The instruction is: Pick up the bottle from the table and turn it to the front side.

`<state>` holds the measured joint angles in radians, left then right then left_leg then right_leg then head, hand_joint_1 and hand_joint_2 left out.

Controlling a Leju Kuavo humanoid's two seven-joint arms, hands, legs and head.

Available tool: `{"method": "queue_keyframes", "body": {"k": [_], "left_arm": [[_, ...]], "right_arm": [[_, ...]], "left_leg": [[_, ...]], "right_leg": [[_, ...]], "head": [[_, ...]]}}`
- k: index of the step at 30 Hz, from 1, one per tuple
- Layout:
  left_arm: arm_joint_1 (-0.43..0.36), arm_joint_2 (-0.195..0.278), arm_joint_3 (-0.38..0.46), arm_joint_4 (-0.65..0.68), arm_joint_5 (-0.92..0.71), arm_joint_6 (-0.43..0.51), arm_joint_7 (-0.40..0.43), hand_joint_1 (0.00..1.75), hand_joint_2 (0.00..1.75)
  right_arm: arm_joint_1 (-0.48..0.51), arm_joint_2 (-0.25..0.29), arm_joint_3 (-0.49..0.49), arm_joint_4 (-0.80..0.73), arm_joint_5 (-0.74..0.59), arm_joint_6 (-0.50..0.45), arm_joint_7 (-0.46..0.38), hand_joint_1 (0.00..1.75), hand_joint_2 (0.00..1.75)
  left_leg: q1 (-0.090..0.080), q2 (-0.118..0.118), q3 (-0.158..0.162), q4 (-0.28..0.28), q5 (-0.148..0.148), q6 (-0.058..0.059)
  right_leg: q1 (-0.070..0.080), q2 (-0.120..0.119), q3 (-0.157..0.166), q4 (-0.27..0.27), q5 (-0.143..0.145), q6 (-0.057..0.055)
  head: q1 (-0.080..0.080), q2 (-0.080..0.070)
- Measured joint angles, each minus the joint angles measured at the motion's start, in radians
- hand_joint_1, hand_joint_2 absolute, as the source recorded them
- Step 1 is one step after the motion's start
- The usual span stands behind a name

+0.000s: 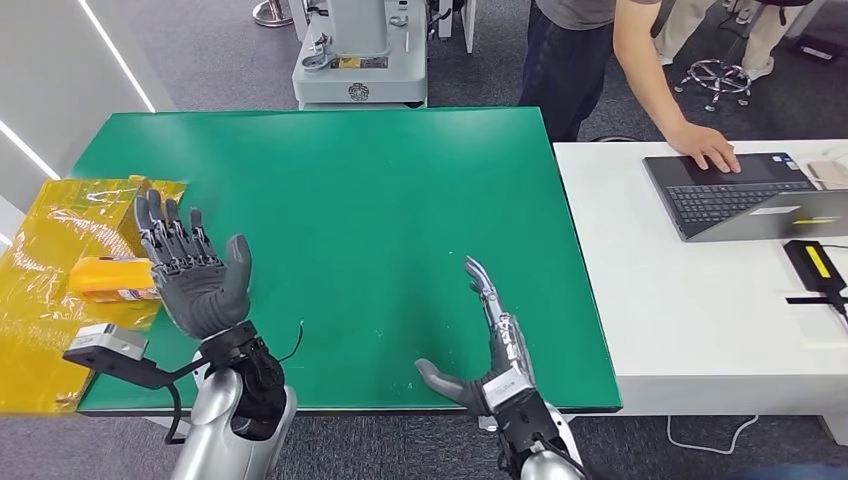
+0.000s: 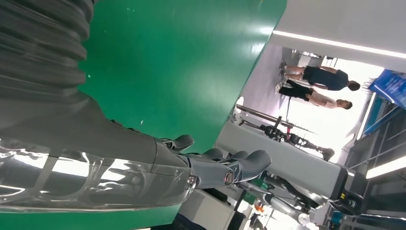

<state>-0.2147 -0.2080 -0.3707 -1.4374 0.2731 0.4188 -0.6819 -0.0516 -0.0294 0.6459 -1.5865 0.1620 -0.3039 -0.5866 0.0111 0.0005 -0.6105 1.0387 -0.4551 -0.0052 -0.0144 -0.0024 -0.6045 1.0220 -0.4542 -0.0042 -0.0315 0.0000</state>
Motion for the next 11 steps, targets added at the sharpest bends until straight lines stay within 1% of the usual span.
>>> {"method": "queue_keyframes", "body": {"k": [4,8,11], "left_arm": [[0.007,0.0,0.0,0.0,-0.049,-0.023,-0.002,0.0,1.75],[0.013,-0.003,0.002,-0.001,-0.107,-0.022,-0.002,0.0,1.75],[0.014,-0.003,0.002,-0.001,-0.112,-0.022,-0.002,0.0,1.75]], "right_arm": [[-0.003,0.0,-0.014,0.006,-0.001,-0.001,0.0,0.0,1.75],[-0.015,0.0,-0.029,0.017,0.007,0.003,0.0,0.0,1.75],[-0.017,0.0,-0.029,0.018,0.008,0.003,0.0,0.0,1.75]], "left_leg": [[0.0,0.0,0.0,0.0,0.0,0.0],[0.0,0.0,0.0,0.0,0.0,0.0],[0.0,0.0,0.0,0.0,0.0,0.0]], "right_leg": [[0.0,0.0,0.0,0.0,0.0,0.0],[0.0,0.0,0.0,0.0,0.0,0.0],[0.0,0.0,0.0,0.0,0.0,0.0]], "head": [[0.0,0.0],[0.0,0.0],[0.0,0.0]]}}
